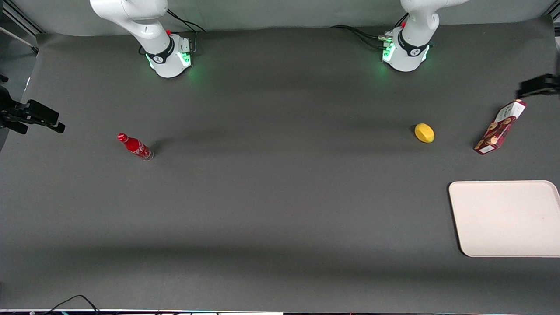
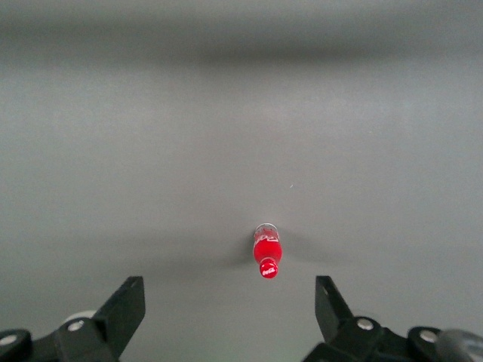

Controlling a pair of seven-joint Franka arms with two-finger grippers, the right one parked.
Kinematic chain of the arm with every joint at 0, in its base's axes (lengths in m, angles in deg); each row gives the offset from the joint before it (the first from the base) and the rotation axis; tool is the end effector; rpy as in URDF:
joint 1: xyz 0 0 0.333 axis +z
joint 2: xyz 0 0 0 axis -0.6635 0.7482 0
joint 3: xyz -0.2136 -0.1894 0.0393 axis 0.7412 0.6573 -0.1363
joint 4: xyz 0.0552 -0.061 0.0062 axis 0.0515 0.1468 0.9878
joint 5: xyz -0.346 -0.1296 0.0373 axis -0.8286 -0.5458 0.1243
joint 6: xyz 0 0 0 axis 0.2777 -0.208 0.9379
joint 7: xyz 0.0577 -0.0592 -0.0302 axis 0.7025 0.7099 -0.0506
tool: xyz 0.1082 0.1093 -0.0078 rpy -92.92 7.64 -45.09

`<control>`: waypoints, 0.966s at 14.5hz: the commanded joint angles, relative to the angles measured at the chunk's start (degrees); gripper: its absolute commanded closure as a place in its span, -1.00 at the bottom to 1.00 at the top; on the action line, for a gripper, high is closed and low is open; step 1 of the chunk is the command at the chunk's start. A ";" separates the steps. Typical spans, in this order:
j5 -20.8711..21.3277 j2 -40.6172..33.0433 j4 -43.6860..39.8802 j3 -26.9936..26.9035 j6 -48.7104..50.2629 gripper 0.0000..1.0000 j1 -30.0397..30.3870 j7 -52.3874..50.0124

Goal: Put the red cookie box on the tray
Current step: 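Move the left gripper down toward the red plaid shortbread box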

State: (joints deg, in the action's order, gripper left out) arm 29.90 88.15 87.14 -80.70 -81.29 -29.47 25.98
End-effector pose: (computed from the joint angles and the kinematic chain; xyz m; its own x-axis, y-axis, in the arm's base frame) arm 0.5004 0.0817 0.5532 0.9530 -0.0838 -0.2911 -0.0930 -0.9955 -0.0179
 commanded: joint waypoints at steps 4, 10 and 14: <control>2.12 4.47 9.21 -16.45 -10.75 -1.00 0.20 37.84; -0.07 3.94 34.18 -24.90 -33.86 -1.00 0.55 56.16; -4.80 4.20 49.82 -30.43 -54.67 -1.00 0.55 64.32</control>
State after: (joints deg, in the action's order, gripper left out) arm 29.11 94.86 125.73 -107.38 -123.56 -28.20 83.89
